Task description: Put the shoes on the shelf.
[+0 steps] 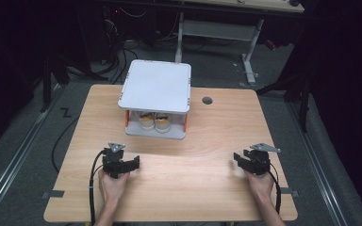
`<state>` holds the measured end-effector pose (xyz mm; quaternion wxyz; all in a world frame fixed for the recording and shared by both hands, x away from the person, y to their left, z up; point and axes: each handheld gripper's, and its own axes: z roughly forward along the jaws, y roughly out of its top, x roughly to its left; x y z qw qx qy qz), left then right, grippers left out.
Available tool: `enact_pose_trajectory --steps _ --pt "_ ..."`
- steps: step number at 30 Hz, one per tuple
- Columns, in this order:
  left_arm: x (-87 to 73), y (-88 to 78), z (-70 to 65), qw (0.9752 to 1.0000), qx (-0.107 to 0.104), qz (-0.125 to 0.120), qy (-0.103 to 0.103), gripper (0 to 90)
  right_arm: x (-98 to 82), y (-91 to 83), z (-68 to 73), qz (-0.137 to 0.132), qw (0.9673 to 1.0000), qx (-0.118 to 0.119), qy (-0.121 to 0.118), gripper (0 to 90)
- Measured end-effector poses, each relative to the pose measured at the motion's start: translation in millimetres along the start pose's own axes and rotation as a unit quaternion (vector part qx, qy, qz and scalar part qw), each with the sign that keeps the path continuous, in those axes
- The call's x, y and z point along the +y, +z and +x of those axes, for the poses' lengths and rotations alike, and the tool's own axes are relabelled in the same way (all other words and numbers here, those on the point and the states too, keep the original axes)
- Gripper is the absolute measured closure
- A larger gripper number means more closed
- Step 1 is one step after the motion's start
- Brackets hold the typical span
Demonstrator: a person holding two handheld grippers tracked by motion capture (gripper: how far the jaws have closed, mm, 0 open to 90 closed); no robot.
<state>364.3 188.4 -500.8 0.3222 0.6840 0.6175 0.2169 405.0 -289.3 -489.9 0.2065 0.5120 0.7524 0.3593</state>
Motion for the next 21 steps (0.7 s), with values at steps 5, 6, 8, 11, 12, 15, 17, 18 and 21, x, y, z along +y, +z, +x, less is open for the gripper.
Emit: enact_pose_trajectory --steps 5,6,8,11,12,15,17,18,21 --pt "-0.9 3.8 0.1 0.9995 0.027 -0.013 0.009 19.3 -1.8 7.9 1.1 0.009 0.9998 -0.018 -0.008 46.6" --pt "-1.4 4.6 0.1 0.9993 0.031 -0.016 0.011 19.4 -2.2 9.5 1.1 0.012 0.9997 -0.021 -0.01 46.4" --pt "-2.1 5.7 -0.9 0.999 0.037 -0.019 0.016 19.8 -3.5 12.3 1.7 0.011 0.9994 -0.029 -0.017 46.0" --pt "-1.4 6.7 -1.7 0.9987 0.042 -0.016 0.026 19.7 -3.4 13.0 2.6 0.011 0.9991 -0.033 -0.023 45.7" --pt "-1.2 7.3 -2.1 0.9985 0.044 -0.015 0.03 19.5 -3.3 13.1 2.3 0.011 0.9991 -0.033 -0.023 45.4" --pt "-1.2 7.4 -2.0 0.9986 0.042 -0.015 0.029 19.2 -3.1 13.4 1.9 0.012 0.9992 -0.031 -0.024 44.9" --pt "-1.2 7.3 -2.0 0.9986 0.041 -0.015 0.031 19.2 -3.1 13.4 1.8 0.012 0.9991 -0.031 -0.025 44.8" --pt "-1.6 7.2 -2.4 0.9986 0.04 -0.016 0.029 19.4 -3.1 13.4 1.9 0.012 0.9991 -0.031 -0.025 44.6" --pt "-1.7 7.1 -2.4 0.9986 0.039 -0.016 0.03 20.0 -3.1 13.4 1.8 0.012 0.9991 -0.03 -0.026 44.4"
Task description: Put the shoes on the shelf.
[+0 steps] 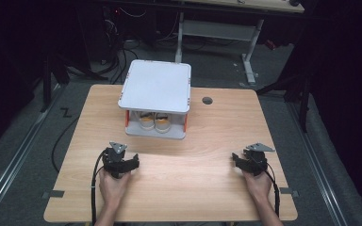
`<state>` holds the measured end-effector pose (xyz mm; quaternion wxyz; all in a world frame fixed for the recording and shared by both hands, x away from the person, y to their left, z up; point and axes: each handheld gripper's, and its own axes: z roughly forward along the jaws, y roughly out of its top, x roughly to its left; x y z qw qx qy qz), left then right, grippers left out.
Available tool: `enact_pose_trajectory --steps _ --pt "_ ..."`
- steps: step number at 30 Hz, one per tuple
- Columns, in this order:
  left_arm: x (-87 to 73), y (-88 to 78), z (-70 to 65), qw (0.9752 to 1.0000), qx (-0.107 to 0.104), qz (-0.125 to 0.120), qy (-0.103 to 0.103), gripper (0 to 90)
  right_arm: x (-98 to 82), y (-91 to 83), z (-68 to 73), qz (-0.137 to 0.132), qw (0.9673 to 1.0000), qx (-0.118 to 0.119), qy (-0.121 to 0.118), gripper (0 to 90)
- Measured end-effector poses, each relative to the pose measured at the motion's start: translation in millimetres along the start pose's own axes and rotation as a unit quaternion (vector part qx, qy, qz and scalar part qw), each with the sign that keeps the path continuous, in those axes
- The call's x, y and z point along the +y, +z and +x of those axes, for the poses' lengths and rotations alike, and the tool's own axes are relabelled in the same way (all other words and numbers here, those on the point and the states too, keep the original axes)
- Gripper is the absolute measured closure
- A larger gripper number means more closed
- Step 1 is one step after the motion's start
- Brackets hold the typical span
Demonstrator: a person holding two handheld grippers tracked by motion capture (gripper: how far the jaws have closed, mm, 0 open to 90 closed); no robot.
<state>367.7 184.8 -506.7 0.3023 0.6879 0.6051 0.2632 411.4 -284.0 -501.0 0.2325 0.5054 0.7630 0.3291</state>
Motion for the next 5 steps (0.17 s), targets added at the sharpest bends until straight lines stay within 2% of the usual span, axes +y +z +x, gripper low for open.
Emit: enact_pose_trajectory --steps 5 --pt "-0.1 -0.2 0.0 1.0 -0.001 0.0 0.0 20.3 0.0 0.0 0.2 0.0 1.0 0.001 0.0 43.8"
